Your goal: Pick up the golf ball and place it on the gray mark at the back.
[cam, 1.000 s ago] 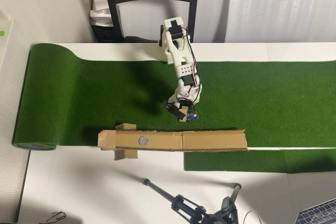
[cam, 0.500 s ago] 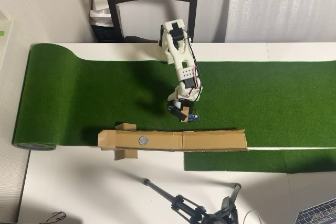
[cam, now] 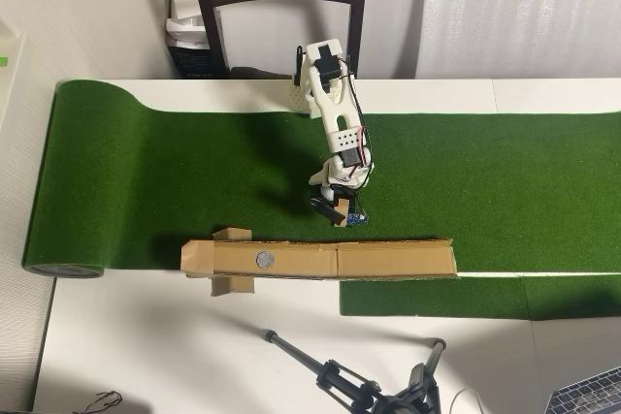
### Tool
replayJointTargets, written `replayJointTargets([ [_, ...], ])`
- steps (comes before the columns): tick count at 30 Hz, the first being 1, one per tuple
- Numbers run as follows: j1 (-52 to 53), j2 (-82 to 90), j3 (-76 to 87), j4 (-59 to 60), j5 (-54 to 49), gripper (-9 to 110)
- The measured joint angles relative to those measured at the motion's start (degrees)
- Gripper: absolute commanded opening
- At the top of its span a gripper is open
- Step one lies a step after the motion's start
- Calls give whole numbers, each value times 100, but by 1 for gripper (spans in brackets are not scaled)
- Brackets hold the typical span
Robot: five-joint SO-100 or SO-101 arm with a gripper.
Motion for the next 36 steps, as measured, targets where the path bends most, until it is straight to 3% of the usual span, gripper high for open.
replayJointTargets([
  [32, 0, 220, -18, -316, 0, 43],
  [36, 0, 220, -18, -316, 0, 38],
])
